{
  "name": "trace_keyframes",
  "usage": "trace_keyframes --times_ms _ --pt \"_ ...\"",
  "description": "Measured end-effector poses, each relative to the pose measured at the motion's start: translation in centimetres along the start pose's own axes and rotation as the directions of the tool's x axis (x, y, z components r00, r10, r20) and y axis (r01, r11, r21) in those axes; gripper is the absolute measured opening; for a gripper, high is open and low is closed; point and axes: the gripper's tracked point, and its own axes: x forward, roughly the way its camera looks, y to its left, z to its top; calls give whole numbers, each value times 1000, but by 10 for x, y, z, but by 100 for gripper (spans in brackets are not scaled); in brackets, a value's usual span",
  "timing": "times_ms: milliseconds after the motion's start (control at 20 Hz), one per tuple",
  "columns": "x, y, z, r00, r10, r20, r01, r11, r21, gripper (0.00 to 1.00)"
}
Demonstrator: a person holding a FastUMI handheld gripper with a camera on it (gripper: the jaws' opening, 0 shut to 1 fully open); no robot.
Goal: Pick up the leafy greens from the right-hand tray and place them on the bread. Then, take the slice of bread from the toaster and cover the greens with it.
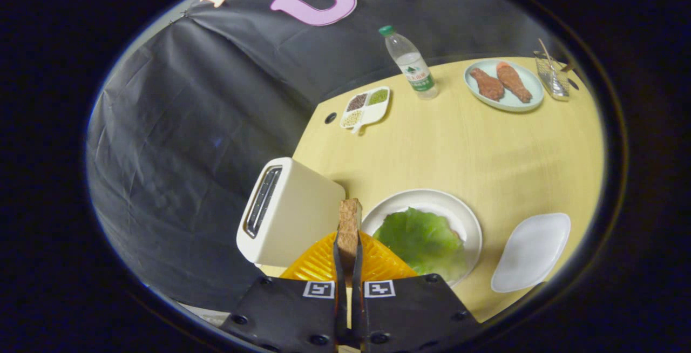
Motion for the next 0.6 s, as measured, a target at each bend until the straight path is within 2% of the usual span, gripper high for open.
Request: trace_keyframes --times_ms 150,400,550,600 --pt "8 -14 -5 1000 0 -8 0 1000 23 6" --pt "17 -48 -20 998 -48 -41 50 997 50 6" --pt "15 -66 -25 996 -74 -44 76 996 50 10" --pt "16 -73 -27 995 -91 -46 93 995 45 17"
